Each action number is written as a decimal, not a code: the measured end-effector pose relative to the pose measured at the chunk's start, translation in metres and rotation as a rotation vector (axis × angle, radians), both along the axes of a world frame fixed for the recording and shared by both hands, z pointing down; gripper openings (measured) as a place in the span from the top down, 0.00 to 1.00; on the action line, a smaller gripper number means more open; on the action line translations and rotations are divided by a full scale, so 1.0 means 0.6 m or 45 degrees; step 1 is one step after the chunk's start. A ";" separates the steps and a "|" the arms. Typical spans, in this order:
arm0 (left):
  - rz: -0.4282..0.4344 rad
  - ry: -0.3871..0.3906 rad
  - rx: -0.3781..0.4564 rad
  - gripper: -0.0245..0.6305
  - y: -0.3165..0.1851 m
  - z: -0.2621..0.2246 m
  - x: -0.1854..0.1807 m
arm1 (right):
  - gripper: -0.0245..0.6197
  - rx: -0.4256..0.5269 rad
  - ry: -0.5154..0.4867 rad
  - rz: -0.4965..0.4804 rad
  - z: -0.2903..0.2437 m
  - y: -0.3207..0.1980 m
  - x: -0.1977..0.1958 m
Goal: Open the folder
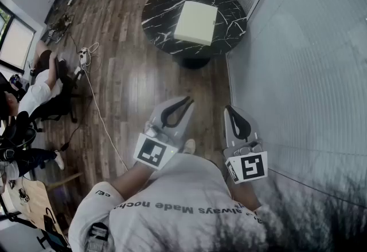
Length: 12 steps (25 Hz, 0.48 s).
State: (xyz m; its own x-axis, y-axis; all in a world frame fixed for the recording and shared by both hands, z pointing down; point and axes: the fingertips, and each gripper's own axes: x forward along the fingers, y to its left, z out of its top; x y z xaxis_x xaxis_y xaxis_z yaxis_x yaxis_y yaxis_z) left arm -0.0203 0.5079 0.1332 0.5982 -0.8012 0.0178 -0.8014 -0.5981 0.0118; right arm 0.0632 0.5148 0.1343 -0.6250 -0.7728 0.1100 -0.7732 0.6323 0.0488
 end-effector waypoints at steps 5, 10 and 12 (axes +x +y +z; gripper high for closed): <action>-0.014 0.006 -0.009 0.90 -0.009 0.002 0.013 | 0.96 0.019 -0.024 -0.001 -0.006 -0.002 0.015; -0.043 -0.002 -0.013 0.90 -0.027 0.012 0.027 | 0.96 0.018 -0.023 -0.017 0.000 -0.016 0.034; -0.058 -0.002 -0.020 0.90 -0.034 0.015 0.027 | 0.96 0.009 -0.022 -0.024 0.003 -0.023 0.036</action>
State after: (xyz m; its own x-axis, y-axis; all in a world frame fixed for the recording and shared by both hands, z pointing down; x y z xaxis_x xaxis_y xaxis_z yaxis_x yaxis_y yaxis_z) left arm -0.0044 0.4877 0.1419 0.5612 -0.8271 0.0313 -0.8276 -0.5609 0.0200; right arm 0.0849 0.5012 0.1362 -0.6413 -0.7616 0.0934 -0.7619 0.6465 0.0402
